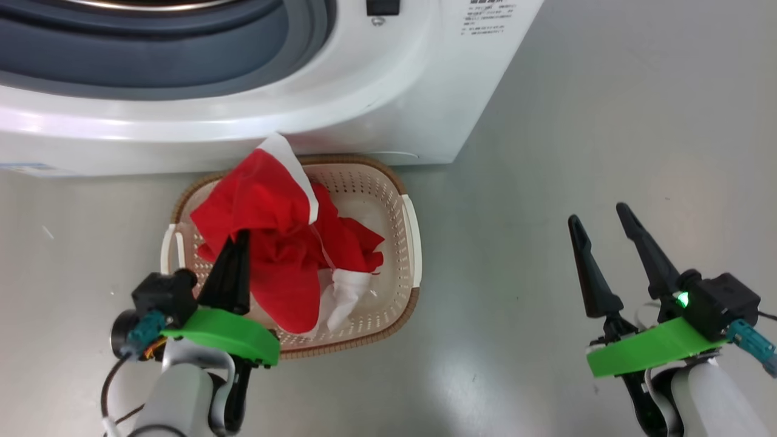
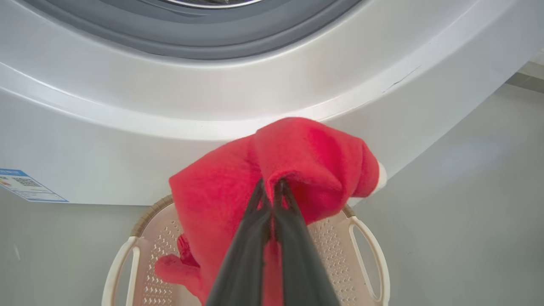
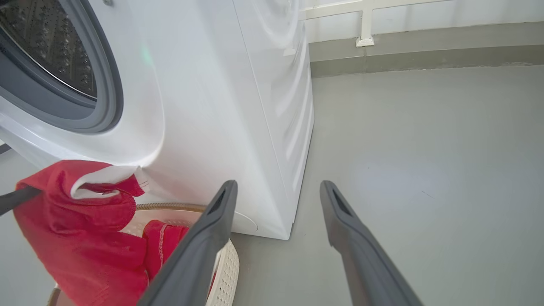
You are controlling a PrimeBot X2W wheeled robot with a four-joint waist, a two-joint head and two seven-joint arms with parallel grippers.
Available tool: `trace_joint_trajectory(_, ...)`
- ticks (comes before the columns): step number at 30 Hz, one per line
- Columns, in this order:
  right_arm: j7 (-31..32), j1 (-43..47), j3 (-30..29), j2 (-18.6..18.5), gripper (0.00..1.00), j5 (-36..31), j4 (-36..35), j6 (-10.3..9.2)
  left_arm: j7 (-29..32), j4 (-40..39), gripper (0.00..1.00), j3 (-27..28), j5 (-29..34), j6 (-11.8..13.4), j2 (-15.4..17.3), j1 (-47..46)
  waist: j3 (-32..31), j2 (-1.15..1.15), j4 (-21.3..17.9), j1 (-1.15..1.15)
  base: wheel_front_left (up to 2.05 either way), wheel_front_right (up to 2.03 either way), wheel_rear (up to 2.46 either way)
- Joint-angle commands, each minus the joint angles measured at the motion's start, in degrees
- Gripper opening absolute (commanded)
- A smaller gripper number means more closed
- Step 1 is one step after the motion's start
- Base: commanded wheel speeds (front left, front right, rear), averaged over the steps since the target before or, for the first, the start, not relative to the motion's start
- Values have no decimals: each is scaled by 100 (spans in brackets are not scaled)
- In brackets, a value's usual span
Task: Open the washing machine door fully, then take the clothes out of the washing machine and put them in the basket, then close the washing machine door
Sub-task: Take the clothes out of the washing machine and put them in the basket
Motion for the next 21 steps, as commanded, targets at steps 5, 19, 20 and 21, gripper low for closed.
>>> trace_joint_trajectory(5, -37, -178, 111, 3, 100, 26, -171, 35, -30, 691, 0, 106, -8, -89, 111, -392, 275, 0, -129, 0, 0, 0, 0)
trace_joint_trajectory(19, -37, -391, 85, 55, 100, 5, -235, 35, -30, 2485, 0, -58, 94, -164, 110, -1319, 702, 0, -282, 0, 0, 0, 0)
trace_joint_trajectory(20, -37, -398, 80, 55, 100, 4, -239, 35, -30, 2568, 0, -59, 106, -175, 110, -1364, 714, 0, -284, 0, 0, 0, 0)
trace_joint_trajectory(21, -37, -405, 72, 55, 100, 2, -242, 35, -30, 2665, 0, -68, 111, -190, 110, -1408, 723, 0, -283, 0, 0, 0, 0)
